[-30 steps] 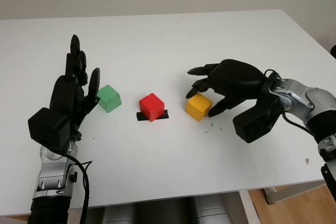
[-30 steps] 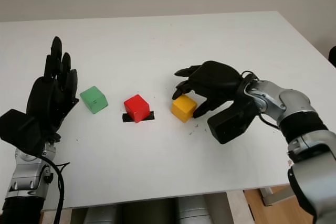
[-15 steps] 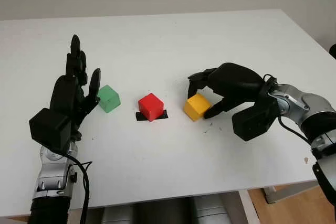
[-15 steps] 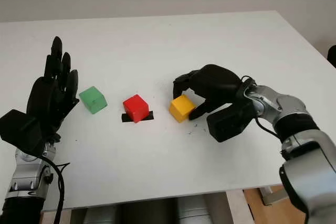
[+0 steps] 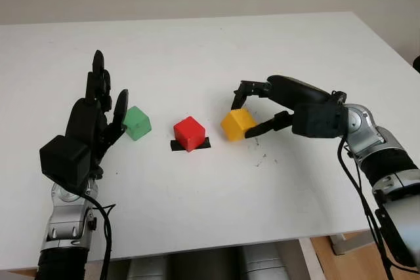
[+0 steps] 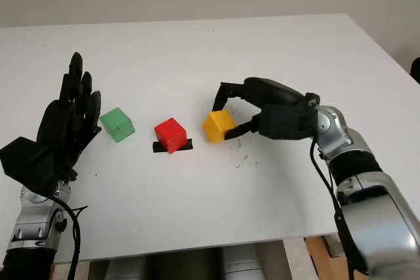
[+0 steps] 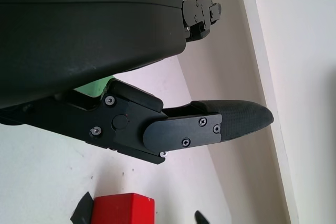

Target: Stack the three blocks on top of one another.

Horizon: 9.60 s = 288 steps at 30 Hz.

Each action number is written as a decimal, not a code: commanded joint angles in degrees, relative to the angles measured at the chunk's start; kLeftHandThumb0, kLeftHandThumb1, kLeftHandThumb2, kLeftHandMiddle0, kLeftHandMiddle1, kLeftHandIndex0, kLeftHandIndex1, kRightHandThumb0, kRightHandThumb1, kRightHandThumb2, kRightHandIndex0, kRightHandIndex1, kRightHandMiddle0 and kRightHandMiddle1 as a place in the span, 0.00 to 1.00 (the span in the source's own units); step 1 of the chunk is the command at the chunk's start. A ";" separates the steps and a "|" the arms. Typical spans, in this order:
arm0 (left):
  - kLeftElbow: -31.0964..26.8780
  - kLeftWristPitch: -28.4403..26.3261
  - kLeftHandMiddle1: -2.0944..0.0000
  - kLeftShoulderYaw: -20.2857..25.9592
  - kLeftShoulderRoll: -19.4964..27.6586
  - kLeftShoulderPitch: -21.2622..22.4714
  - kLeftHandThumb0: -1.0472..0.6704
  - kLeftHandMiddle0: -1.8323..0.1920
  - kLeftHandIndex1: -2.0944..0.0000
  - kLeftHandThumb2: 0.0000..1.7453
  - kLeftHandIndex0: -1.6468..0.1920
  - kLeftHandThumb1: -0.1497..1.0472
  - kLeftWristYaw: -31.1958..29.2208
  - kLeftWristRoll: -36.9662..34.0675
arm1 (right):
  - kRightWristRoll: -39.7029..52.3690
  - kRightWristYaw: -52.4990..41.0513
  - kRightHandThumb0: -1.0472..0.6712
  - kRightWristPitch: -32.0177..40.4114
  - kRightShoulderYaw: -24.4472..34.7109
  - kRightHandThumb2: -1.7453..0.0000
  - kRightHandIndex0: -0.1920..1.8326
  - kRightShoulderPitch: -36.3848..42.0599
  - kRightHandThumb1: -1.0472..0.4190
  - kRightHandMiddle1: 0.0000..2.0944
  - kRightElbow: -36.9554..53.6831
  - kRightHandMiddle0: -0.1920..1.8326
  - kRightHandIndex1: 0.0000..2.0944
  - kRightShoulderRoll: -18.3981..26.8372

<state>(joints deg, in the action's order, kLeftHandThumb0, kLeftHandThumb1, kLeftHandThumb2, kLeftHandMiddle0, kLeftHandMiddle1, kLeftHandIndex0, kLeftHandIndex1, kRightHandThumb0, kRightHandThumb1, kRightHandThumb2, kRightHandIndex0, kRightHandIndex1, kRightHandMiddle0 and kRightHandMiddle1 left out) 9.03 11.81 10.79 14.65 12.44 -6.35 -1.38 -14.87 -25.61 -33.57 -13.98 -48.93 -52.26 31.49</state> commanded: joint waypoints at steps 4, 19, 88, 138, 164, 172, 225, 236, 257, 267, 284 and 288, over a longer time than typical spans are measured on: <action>-0.68 0.21 0.98 -0.04 0.85 -0.60 0.15 0.99 0.98 0.31 0.98 1.00 -0.79 -0.20 | 2.78 -1.03 0.31 4.49 2.90 0.97 0.25 0.13 0.06 0.70 5.28 0.28 0.01 -1.12; -1.50 0.39 0.97 0.28 0.05 -1.31 0.15 0.99 0.97 0.32 0.98 1.00 -0.65 -1.32 | 4.21 -5.72 0.35 9.52 3.07 0.97 0.23 -6.76 0.07 0.71 10.56 0.28 0.01 -6.13; -3.83 0.20 0.97 -0.43 -1.07 -3.59 0.14 0.99 0.97 0.34 1.00 1.00 0.72 -0.99 | -3.62 -10.73 0.30 5.72 -2.33 0.97 0.25 -20.80 0.10 0.71 -14.59 0.32 0.02 -14.81; -4.21 0.78 0.97 -0.78 -1.64 -4.29 0.14 0.98 0.97 0.33 0.99 1.00 1.59 0.18 | -6.52 -9.21 0.28 7.51 -3.64 0.97 0.24 -18.38 0.10 0.74 -15.23 0.31 0.03 -15.99; -4.05 1.58 0.97 -0.88 -1.77 -4.44 0.13 0.98 0.97 0.32 0.98 1.00 2.58 0.60 | 2.41 -22.27 0.09 6.93 1.04 0.97 0.00 -17.95 0.13 0.00 -4.86 0.00 0.00 -10.75; -5.58 -0.73 0.98 -0.55 -0.68 -4.75 0.14 0.98 0.98 0.30 0.99 1.00 2.07 0.61 | 12.81 -18.56 0.07 20.14 9.84 0.83 0.00 -8.71 0.01 0.00 12.79 0.00 0.00 -9.07; -12.87 -37.55 0.97 -18.77 12.45 3.91 0.11 0.96 0.96 0.04 0.82 1.00 -1.16 49.31 | 22.65 4.40 0.21 37.19 19.04 0.57 0.00 16.65 0.00 0.00 33.32 0.00 0.00 -14.26; -12.14 -43.25 0.96 -20.95 10.53 3.97 0.18 0.88 0.90 0.10 0.73 1.00 2.55 54.72 | 23.00 4.39 0.21 37.85 19.23 0.57 0.00 16.82 0.00 0.00 34.06 0.00 0.00 -14.43; -10.76 -39.84 0.97 -19.90 9.67 3.33 0.34 0.76 0.35 0.14 0.82 1.00 7.75 52.61 | 23.72 5.30 0.22 37.91 19.51 0.59 0.00 16.79 0.00 0.00 33.97 0.00 0.00 -14.56; -12.42 -27.63 0.96 -10.76 6.60 2.06 0.42 0.73 0.23 0.09 0.84 1.00 9.98 32.62 | 23.23 5.31 0.24 39.48 18.80 0.58 0.00 17.39 0.00 0.00 35.23 0.00 0.00 -14.21; -17.85 -36.39 0.96 -6.50 22.12 14.98 0.42 0.69 0.15 0.03 0.77 0.96 -18.03 16.61 | 22.28 5.64 0.20 37.89 18.09 0.61 0.00 18.13 0.00 0.00 33.08 0.00 0.00 -15.73; -15.43 -37.51 0.95 -9.44 27.49 22.03 0.44 0.67 0.22 0.03 0.74 0.94 -27.11 15.55 | 22.72 6.35 0.21 39.25 18.52 0.62 0.00 18.02 0.00 0.00 33.29 0.00 0.00 -16.48</action>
<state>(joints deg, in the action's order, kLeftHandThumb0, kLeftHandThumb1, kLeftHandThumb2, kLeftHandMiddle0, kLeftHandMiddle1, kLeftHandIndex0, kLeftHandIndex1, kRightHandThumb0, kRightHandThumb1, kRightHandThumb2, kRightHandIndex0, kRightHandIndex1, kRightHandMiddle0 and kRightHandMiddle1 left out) -6.57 -25.43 2.25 40.81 31.77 -32.11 14.46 7.50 -19.52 5.24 4.25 -30.95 -19.38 15.35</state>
